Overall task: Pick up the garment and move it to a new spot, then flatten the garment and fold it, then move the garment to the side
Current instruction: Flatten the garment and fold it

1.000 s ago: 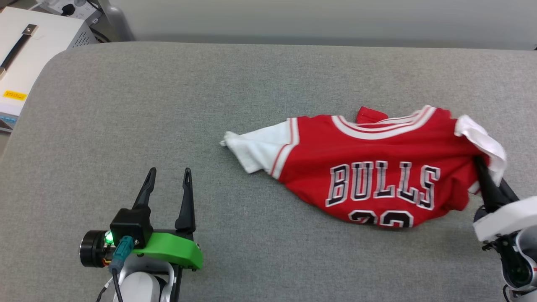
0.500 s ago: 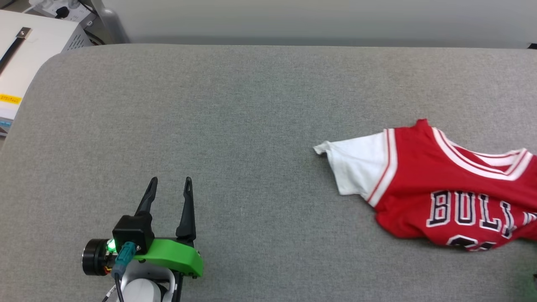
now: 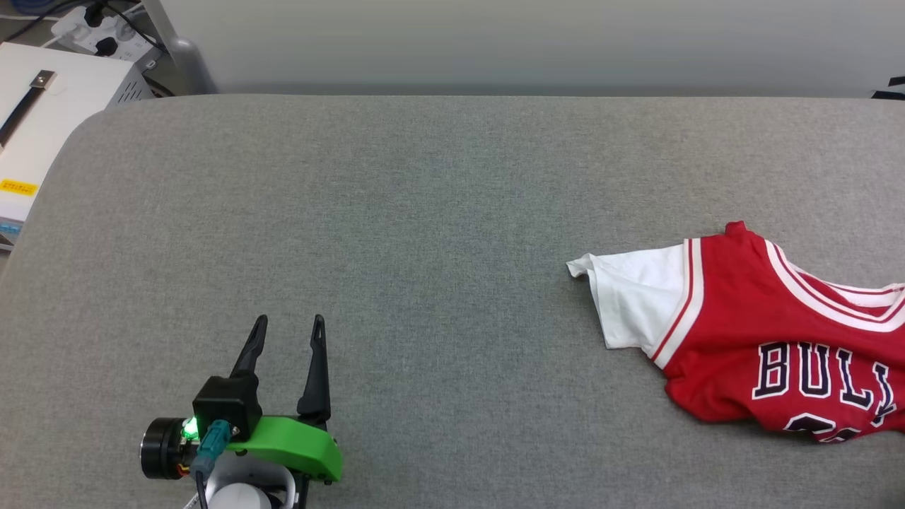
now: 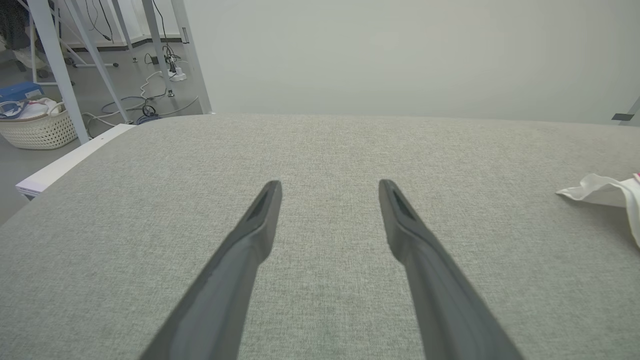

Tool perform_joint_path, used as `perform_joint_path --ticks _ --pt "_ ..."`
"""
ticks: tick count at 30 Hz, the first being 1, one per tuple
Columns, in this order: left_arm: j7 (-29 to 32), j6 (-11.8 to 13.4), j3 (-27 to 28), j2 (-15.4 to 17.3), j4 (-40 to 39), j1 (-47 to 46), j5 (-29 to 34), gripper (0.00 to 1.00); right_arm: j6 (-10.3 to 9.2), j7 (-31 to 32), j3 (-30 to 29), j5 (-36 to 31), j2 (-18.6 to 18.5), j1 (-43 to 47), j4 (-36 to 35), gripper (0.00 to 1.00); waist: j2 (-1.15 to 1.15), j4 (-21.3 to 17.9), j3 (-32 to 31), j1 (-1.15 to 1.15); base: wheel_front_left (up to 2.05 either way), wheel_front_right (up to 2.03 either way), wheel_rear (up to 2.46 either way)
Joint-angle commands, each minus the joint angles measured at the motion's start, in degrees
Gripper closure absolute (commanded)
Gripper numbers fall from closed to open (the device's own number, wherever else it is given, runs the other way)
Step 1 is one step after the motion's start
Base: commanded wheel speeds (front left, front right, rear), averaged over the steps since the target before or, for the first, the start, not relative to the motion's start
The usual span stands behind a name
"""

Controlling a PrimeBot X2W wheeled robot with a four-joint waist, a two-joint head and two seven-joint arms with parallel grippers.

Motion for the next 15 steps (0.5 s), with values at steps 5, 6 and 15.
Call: perform_joint_path --ticks 5,6,15 --pt "-0.33 -0.34 0.43 -0.36 -0.23 1.55 0.54 0.00 -0.02 -3.54 -1.95 -7.80 -2.07 3.38 -5.40 0.00 0.00 -0.29 -1.33 0.00 0.00 0.00 0.00" --pt "-0.33 -0.33 0.51 -0.37 -0.30 1.68 0.56 0.00 -0.02 -3.71 -2.75 -9.29 -2.08 3.89 -6.67 0.00 0.00 -0.38 -1.46 0.00 0.00 0.00 0.00" --pt "-0.33 -0.36 0.73 -0.41 -1.26 2.19 1.08 0.00 -0.02 -3.98 -11.90 -30.44 3.78 6.80 -30.16 0.00 0.00 -0.98 -2.00 0.00 0.00 0.00 0.00"
